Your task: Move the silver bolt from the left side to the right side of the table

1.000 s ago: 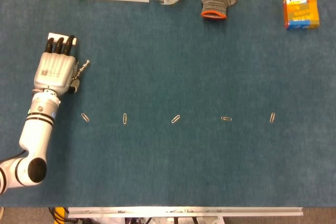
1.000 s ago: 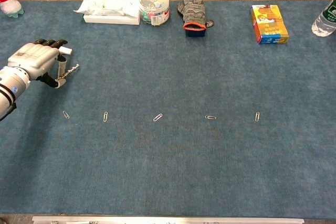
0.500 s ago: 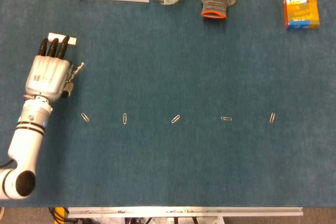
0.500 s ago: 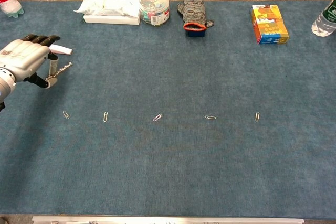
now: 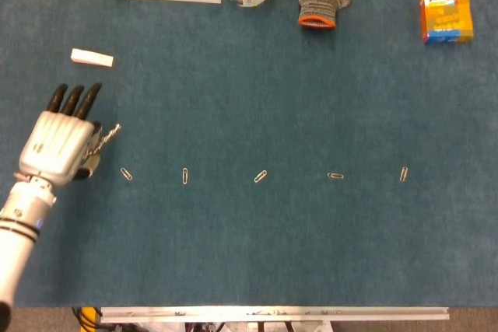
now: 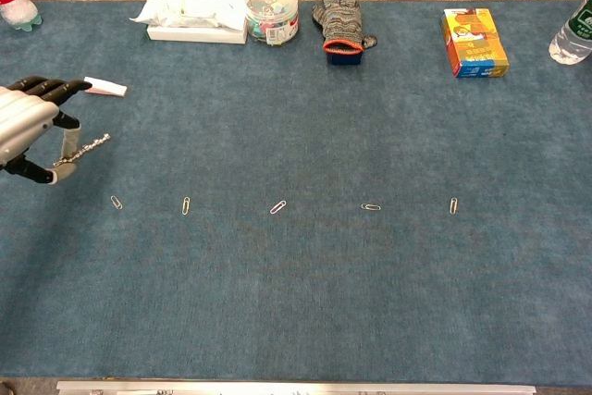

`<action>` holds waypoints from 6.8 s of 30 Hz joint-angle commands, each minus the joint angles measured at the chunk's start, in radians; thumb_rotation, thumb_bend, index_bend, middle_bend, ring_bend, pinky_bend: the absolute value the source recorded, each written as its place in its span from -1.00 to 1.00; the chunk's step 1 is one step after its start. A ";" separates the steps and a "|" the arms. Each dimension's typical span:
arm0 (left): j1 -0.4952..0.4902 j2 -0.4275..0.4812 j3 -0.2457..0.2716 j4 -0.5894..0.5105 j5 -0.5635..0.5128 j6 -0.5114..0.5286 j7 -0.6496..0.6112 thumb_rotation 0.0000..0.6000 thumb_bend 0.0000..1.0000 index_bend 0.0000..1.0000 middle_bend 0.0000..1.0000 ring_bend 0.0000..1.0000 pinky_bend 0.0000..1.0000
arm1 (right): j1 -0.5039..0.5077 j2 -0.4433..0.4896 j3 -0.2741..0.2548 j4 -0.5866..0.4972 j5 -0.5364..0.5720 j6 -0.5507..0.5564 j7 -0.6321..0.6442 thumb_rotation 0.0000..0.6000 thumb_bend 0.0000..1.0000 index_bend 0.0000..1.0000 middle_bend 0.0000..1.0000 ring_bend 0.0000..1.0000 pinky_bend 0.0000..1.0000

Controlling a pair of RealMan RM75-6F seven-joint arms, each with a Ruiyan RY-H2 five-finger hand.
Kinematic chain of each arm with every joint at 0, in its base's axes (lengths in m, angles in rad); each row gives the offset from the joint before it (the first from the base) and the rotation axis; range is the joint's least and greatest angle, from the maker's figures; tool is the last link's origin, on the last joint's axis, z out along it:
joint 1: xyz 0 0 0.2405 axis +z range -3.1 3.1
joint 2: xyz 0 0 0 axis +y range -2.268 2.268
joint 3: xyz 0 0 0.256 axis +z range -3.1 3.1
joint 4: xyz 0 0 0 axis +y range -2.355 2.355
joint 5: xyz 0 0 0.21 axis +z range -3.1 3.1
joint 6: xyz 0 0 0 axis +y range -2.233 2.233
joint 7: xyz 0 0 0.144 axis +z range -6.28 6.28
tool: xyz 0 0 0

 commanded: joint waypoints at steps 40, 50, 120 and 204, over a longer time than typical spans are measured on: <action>0.092 -0.060 0.051 0.066 0.086 -0.090 0.024 1.00 -0.32 0.27 -1.00 -1.00 -0.96 | 0.000 0.004 0.003 0.004 0.009 -0.001 0.014 1.00 -0.57 -0.69 -0.95 -0.88 -0.28; 0.090 -0.055 0.039 0.040 0.097 -0.088 0.033 1.00 -0.32 0.27 -1.00 -1.00 -0.96 | -0.002 0.005 0.003 0.004 0.005 0.004 0.018 1.00 -0.57 -0.70 -0.95 -0.88 -0.28; -0.466 -0.433 -0.236 0.067 -0.377 -0.249 0.316 1.00 -0.32 0.28 -1.00 -1.00 -0.96 | -0.173 0.034 0.026 0.119 0.052 0.228 0.292 1.00 -0.57 -0.69 -0.95 -0.88 -0.28; 0.319 0.099 0.091 0.026 0.310 0.427 -0.272 1.00 -0.44 -0.13 -1.00 -1.00 -0.96 | 0.040 -0.071 0.036 -0.103 0.049 -0.063 -0.291 1.00 -0.57 -0.63 -0.89 -0.88 -0.28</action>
